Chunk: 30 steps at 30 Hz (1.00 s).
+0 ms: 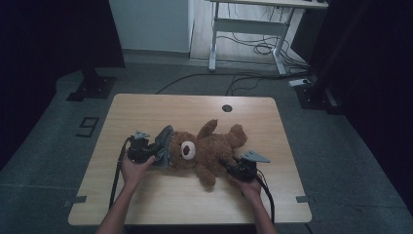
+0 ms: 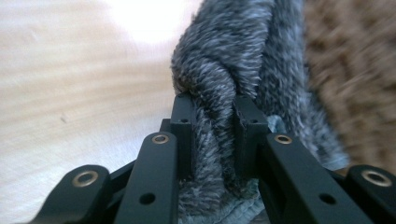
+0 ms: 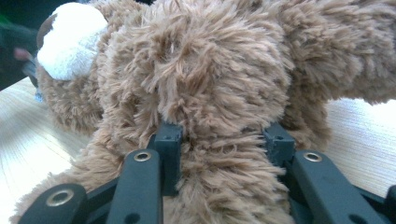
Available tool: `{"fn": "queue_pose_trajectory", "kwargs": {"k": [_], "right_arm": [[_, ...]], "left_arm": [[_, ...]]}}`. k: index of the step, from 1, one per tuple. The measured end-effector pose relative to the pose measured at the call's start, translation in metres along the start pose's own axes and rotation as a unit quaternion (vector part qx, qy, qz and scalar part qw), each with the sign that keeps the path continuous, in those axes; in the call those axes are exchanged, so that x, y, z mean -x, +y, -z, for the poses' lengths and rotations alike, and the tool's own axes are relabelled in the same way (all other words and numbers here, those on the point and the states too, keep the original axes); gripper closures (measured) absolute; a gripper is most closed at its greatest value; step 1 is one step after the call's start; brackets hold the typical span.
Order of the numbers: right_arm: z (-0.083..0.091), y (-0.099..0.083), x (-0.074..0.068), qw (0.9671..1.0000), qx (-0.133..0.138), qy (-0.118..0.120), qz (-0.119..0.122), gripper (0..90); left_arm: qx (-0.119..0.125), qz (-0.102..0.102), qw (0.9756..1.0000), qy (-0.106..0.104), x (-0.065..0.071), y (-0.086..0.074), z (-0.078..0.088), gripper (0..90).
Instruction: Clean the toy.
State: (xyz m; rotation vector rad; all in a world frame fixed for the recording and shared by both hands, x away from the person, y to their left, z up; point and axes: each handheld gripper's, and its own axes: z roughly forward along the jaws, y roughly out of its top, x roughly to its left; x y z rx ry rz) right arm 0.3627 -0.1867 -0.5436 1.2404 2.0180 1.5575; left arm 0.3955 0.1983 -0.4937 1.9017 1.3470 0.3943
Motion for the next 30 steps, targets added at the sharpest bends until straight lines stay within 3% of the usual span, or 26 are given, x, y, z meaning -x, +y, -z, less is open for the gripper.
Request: {"fn": "queue_pose_trajectory", "kwargs": {"k": [1, 4, 6, 10, 14, 16, 17, 19, 22, 23, 28, 30], "right_arm": [[0.0, 0.0, 0.0, 1.0, 0.001, 0.0, 0.0, 60.1], [0.0, 0.0, 0.0, 1.0, 0.001, 0.0, 0.001, 60.1], [0.0, 0.0, 0.0, 1.0, 0.002, 0.0, 0.0, 60.1], [0.0, 0.0, 0.0, 1.0, 0.002, -0.001, 0.0, 60.1], [0.0, 0.0, 0.0, 1.0, 0.001, 0.0, 0.0, 60.0], [0.0, 0.0, 0.0, 1.0, 0.002, 0.0, 0.0, 60.0], [0.0, 0.0, 0.0, 1.0, 0.002, 0.0, -0.001, 60.0], [0.0, 0.0, 0.0, 1.0, 0.001, -0.001, 0.0, 60.0], [0.0, 0.0, -0.001, 1.0, 0.002, -0.001, 0.003, 60.0], [0.0, 0.0, -0.001, 1.0, 0.001, -0.001, 0.003, 60.0], [0.0, 0.0, -0.002, 0.9999, 0.001, -0.002, 0.011, 60.0], [0.0, 0.0, -0.003, 0.9999, 0.0, -0.003, 0.014, 60.0]], "left_arm": [[0.021, -0.008, 0.9997, -0.004, 0.004, 0.008, 0.013, 72.9], [0.039, -0.016, 0.9991, -0.011, 0.011, 0.016, 0.023, 72.9], [0.063, -0.038, 0.997, -0.026, 0.03, 0.029, 0.036, 72.9], [0.078, -0.071, 0.9932, -0.048, 0.061, 0.046, 0.042, 72.9], [0.071, -0.109, 0.9896, -0.061, 0.098, 0.058, 0.03, 72.8], [0.068, -0.113, 0.9893, -0.062, 0.104, 0.059, 0.026, 72.9], [0.059, -0.117, 0.9891, -0.068, 0.116, 0.062, 0.013, 72.8], [0.045, -0.12, 0.9892, -0.071, 0.127, 0.064, -0.003, 72.8], [0.031, -0.125, 0.9892, -0.07, 0.133, 0.064, -0.015, 72.8], [0.019, -0.138, 0.9888, -0.054, 0.137, 0.063, -0.025, 72.8], [0.022, -0.12, 0.991, -0.053, 0.119, 0.06, -0.021, 72.9], [0.028, -0.119, 0.9916, -0.043, 0.112, 0.059, -0.017, 72.8]]}}
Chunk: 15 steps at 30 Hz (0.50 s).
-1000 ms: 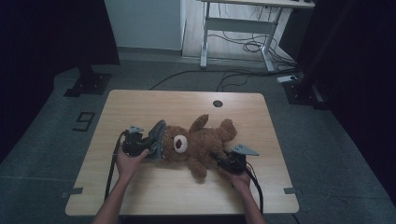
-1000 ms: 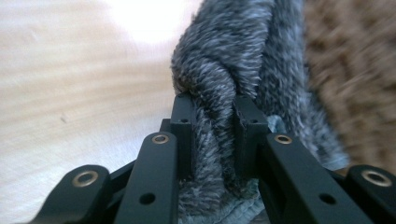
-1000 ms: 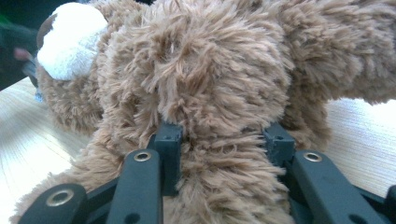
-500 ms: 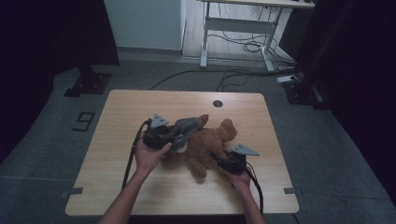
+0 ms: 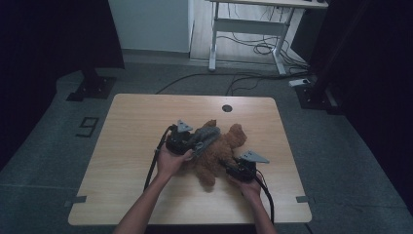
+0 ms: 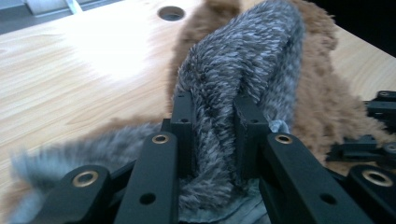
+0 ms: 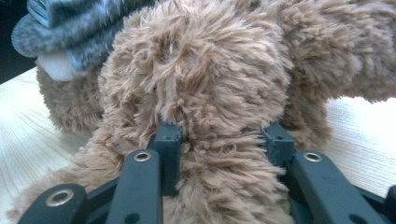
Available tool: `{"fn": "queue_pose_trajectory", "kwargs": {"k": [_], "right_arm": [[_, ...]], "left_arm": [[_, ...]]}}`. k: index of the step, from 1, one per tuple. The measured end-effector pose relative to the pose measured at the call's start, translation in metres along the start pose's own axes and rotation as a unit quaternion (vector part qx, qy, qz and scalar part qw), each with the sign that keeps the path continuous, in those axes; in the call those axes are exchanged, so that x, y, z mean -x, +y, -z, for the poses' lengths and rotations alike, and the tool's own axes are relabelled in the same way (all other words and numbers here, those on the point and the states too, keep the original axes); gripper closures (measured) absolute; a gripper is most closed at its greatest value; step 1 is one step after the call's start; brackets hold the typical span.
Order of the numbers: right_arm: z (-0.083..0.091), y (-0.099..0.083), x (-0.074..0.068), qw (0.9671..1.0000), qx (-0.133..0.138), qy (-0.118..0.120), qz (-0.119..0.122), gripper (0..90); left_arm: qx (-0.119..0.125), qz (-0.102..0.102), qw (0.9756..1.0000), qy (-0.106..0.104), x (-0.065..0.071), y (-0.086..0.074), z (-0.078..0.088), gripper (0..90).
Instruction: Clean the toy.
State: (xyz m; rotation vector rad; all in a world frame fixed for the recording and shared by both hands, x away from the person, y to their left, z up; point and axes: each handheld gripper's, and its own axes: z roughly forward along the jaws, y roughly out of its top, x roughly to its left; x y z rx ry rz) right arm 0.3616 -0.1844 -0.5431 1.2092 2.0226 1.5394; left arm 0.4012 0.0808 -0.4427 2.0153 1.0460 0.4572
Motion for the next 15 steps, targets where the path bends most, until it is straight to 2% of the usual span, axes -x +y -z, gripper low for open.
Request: {"fn": "queue_pose_trajectory", "kwargs": {"k": [4, 7, 9, 10, 11, 15], "right_arm": [[0.0, 0.0, -0.001, 1.0, 0.0, -0.003, 0.001, 60.0], [0.0, 0.0, 0.0, 1.0, 0.0, -0.002, -0.002, 60.0], [0.0, 0.0, 0.0, 1.0, 0.0, -0.001, -0.003, 60.0], [0.0, 0.0, 0.0, 1.0, 0.0, -0.001, -0.003, 60.0], [0.0, 0.0, 0.0, 1.0, 0.0, -0.001, -0.002, 60.0], [-0.001, 0.0, 0.0, 1.0, 0.0, -0.002, -0.004, 60.0]], "left_arm": [[0.008, -0.006, 0.999, 0.043, -0.013, -0.004, 0.013, 72.9], [0.0, 0.007, 0.9978, 0.065, -0.031, -0.012, 0.021, 72.9], [-0.004, 0.012, 0.9977, 0.067, -0.037, -0.015, 0.022, 73.0], [-0.01, 0.029, 0.9973, 0.067, -0.049, -0.026, 0.023, 73.0], [-0.011, 0.04, 0.9968, 0.068, -0.056, -0.033, 0.023, 73.1], [-0.024, 0.063, 0.9949, 0.075, -0.072, -0.053, 0.023, 73.1]]}}
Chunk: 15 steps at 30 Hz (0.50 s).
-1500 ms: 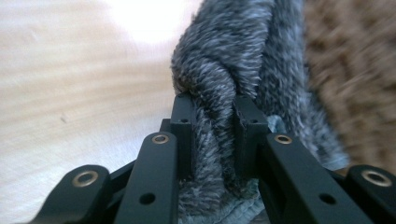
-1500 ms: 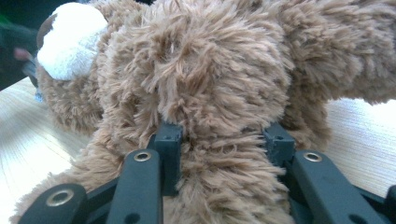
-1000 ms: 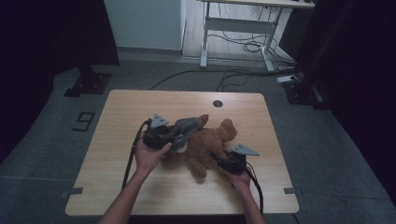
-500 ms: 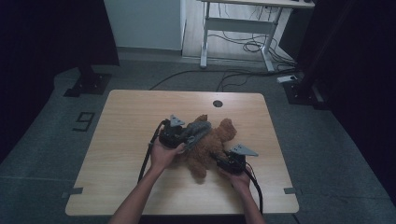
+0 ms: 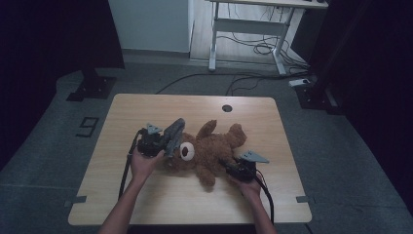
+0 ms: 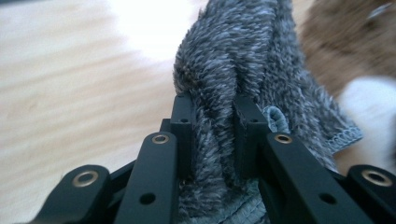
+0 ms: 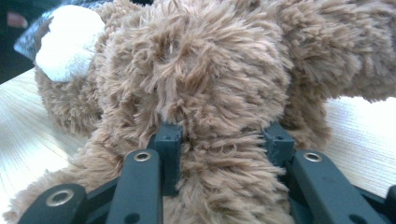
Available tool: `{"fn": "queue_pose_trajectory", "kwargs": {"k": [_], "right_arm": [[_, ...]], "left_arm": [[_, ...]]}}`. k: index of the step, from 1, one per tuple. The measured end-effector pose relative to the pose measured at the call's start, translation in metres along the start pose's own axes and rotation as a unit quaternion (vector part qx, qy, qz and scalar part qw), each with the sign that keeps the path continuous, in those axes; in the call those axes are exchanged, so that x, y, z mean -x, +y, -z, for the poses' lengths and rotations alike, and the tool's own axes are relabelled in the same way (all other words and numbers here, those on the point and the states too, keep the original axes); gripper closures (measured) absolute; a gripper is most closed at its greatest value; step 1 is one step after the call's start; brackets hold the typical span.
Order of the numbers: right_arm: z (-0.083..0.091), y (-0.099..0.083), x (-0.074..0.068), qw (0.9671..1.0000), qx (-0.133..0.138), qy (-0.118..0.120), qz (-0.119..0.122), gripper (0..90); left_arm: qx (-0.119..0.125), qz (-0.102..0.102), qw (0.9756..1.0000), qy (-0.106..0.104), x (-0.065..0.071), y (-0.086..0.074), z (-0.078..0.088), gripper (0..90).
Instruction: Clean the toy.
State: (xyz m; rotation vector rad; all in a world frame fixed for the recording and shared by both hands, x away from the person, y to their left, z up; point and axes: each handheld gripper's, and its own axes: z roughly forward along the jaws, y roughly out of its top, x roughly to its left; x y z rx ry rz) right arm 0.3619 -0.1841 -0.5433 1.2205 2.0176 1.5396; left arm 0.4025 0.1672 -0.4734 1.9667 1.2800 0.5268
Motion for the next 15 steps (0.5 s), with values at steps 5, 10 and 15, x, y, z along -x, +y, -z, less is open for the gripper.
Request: {"fn": "queue_pose_trajectory", "kwargs": {"k": [5, 10, 15], "right_arm": [[-0.001, 0.0, 0.0, 1.0, 0.001, -0.002, -0.001, 60.2], [-0.005, 0.001, 0.0, 0.9998, 0.01, -0.019, -0.004, 61.7], [-0.016, 0.006, 0.003, 0.9991, 0.022, -0.037, 0.005, 62.4]], "left_arm": [[-0.003, 0.023, 0.9994, -0.027, -0.013, -0.008, 0.0, 72.9], [0.021, 0.002, 0.9994, -0.026, -0.008, 0.021, 0.013, 72.6], [0.039, -0.035, 0.9982, -0.029, 0.012, 0.065, 0.012, 72.3]]}}
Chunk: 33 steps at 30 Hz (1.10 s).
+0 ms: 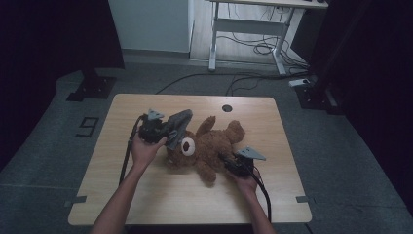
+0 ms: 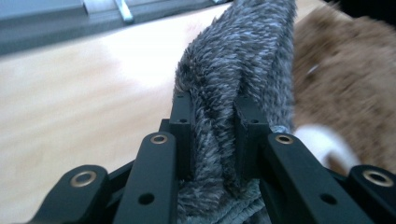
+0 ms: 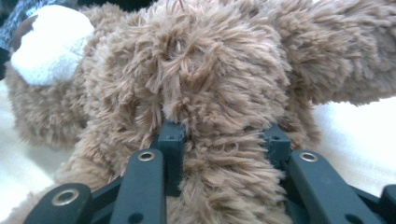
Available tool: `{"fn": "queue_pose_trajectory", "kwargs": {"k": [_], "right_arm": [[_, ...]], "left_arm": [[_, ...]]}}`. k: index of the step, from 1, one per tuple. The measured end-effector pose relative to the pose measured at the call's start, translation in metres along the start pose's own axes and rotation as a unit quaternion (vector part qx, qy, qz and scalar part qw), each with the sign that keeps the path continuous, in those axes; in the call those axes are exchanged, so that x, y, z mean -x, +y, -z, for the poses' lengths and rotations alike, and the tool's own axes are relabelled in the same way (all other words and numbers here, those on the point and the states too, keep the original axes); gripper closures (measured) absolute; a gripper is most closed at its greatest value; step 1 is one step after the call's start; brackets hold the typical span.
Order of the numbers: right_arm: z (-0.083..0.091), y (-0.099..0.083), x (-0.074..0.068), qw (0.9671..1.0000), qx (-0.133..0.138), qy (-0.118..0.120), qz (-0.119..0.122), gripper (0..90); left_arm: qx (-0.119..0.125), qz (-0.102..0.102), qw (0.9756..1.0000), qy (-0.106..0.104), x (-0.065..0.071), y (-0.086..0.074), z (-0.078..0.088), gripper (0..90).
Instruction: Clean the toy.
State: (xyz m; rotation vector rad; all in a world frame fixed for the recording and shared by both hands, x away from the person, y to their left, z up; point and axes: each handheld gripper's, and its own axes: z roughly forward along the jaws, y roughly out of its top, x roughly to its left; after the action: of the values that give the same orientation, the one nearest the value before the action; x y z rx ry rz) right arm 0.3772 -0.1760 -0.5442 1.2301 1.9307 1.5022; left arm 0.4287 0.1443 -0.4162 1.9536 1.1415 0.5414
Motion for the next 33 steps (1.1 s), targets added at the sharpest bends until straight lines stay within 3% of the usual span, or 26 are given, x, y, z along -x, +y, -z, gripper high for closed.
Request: {"fn": "queue_pose_trajectory", "kwargs": {"k": [4, 5, 8, 10, 16, 19, 22, 24, 29, 33], "right_arm": [[-0.008, 0.001, 0.002, 0.9999, 0.01, -0.013, 0.002, 62.5], [-0.009, 0.002, 0.001, 0.9998, 0.009, -0.015, 0.003, 62.5], [-0.008, 0.001, 0.001, 0.9999, 0.007, -0.012, 0.01, 62.3], [-0.006, 0.001, 0.001, 0.9999, 0.005, -0.008, 0.012, 61.6], [-0.003, 0.001, 0.0, 0.9997, -0.001, 0.004, 0.023, 55.0], [0.001, 0.002, 0.001, 0.9996, -0.012, 0.011, 0.023, 43.7], [0.006, 0.004, 0.004, 0.9995, -0.027, 0.017, 0.003, 28.3], [0.013, 0.006, 0.009, 0.9992, -0.03, 0.025, -0.009, 23.7], [0.032, 0.021, 0.019, 0.999, -0.016, 0.03, -0.028, 20.9], [0.041, 0.034, 0.019, 0.9988, -0.008, 0.033, -0.036, 18.8]], "left_arm": [[-0.005, -0.015, 0.9999, -0.005, 0.012, 0.016, -0.015, 72.1], [-0.017, -0.026, 0.9995, -0.006, 0.02, 0.022, -0.03, 72.1], [-0.045, -0.03, 0.9985, -0.008, 0.027, 0.021, -0.053, 71.9], [-0.048, -0.019, 0.9986, -0.01, 0.027, 0.016, -0.06, 71.9], [-0.044, -0.021, 0.9988, -0.004, 0.025, -0.004, -0.054, 73.3], [-0.027, -0.012, 0.9995, -0.009, 0.026, -0.016, -0.049, 73.9], [-0.011, -0.007, 0.9998, -0.017, 0.029, -0.027, -0.043, 74.2], [-0.003, -0.013, 0.9997, -0.02, 0.032, -0.033, -0.038, 74.3], [0.01, -0.026, 0.9994, -0.02, 0.039, -0.042, -0.027, 74.3], [0.022, -0.032, 0.999, -0.023, 0.045, -0.051, -0.019, 74.3]]}}
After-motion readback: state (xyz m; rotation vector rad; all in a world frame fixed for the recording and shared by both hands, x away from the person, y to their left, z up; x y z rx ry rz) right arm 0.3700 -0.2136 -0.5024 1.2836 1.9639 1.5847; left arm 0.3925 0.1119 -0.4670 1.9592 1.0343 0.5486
